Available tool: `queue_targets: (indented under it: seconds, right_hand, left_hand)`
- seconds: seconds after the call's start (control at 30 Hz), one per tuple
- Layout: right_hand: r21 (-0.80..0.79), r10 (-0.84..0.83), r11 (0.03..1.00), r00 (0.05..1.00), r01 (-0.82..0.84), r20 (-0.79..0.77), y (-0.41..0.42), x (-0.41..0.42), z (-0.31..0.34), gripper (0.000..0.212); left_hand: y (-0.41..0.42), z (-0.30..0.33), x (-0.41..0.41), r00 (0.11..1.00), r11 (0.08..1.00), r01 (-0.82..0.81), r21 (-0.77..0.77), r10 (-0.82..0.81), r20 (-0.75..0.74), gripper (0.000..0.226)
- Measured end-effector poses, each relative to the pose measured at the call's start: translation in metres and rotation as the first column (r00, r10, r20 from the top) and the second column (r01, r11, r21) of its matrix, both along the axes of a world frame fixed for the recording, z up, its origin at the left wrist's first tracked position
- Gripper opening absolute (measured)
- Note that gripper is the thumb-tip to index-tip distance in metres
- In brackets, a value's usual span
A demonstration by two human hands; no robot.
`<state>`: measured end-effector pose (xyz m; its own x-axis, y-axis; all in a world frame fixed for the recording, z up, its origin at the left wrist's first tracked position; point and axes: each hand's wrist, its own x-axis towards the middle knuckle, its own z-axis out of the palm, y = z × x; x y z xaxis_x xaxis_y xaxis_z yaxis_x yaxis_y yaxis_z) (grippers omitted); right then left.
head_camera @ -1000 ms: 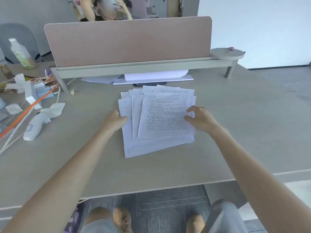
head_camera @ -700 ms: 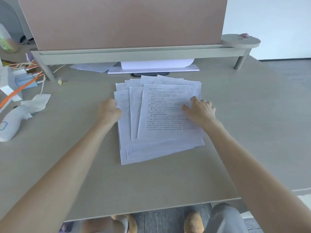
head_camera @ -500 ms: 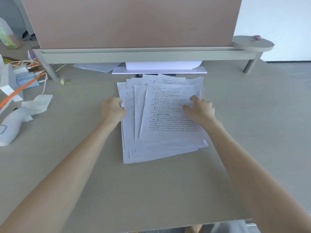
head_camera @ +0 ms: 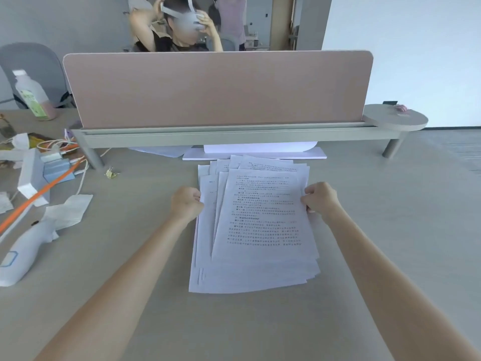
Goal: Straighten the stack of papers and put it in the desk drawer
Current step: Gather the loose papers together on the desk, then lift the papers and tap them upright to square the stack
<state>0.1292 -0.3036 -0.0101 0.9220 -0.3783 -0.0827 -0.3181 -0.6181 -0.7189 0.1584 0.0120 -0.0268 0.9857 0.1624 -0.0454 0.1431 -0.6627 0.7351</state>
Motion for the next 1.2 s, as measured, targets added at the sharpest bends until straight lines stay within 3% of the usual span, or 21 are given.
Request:
queue_targets:
  seconds: [0.2, 0.33, 0.47, 0.6, 0.73, 0.87, 0.93, 1.03, 1.1, 1.13, 1.2]
  right_hand:
    - [0.081, 0.142, 0.987, 0.989, -0.138, -0.049, 0.001, 0.007, -0.001, 0.043]
    - [0.033, 0.128, 0.991, 0.991, -0.127, -0.034, -0.003, 0.005, 0.000, 0.025]
    - [-0.007, 0.137, 0.991, 0.991, -0.137, -0.016, 0.005, 0.003, -0.004, 0.037]
    - [0.020, 0.131, 0.991, 0.991, -0.131, -0.001, 0.012, 0.005, -0.004, 0.032]
    - [0.090, 0.062, 0.994, 0.998, -0.062, -0.002, 0.010, 0.005, -0.005, 0.023]
    - [0.021, 0.069, 0.997, 0.998, -0.069, -0.011, 0.018, 0.005, 0.000, 0.025]
    - [0.014, 0.094, 0.996, 0.995, -0.094, -0.020, 0.024, 0.004, 0.002, 0.032]
    - [0.079, 0.134, 0.988, 0.989, -0.130, -0.054, 0.032, -0.001, 0.001, 0.026]
    - [0.075, 0.141, 0.988, 0.989, -0.137, -0.046, 0.035, -0.006, 0.000, 0.036]
    - [0.076, 0.141, 0.988, 0.989, -0.137, -0.043, 0.036, -0.010, 0.001, 0.041]
    - [0.107, 0.144, 0.985, 0.989, -0.138, -0.047, 0.036, -0.016, 0.000, 0.039]
  left_hand:
    - [-0.007, 0.004, 0.002, 1.000, 0.997, -0.007, -0.075, 0.006, -0.025, 0.040]
    - [-0.002, 0.009, 0.001, 0.999, 0.991, -0.034, -0.130, 0.029, -0.041, 0.034]
    - [-0.008, 0.012, -0.003, 0.999, 0.992, -0.021, -0.128, 0.016, -0.040, 0.038]
    - [-0.013, 0.013, -0.005, 0.999, 0.991, -0.001, -0.134, -0.004, -0.036, 0.039]
    - [-0.007, 0.016, -0.005, 0.996, 0.961, -0.050, -0.271, 0.030, -0.079, 0.030]
    - [-0.006, 0.023, -0.002, 0.977, 0.904, -0.063, -0.422, -0.031, -0.211, 0.016]
    - [-0.011, 0.027, -0.007, 0.954, 0.877, -0.032, -0.479, -0.116, -0.276, 0.022]
    - [-0.015, 0.021, -0.011, 0.935, 0.897, 0.010, -0.442, -0.165, -0.314, 0.069]
    - [-0.014, 0.011, -0.012, 0.941, 0.890, 0.046, -0.453, -0.191, -0.280, 0.095]
    - [-0.013, 0.009, -0.014, 0.939, 0.885, 0.056, -0.463, -0.204, -0.276, 0.101]
    - [-0.017, 0.016, -0.027, 0.950, 0.862, 0.037, -0.506, -0.188, -0.250, 0.093]
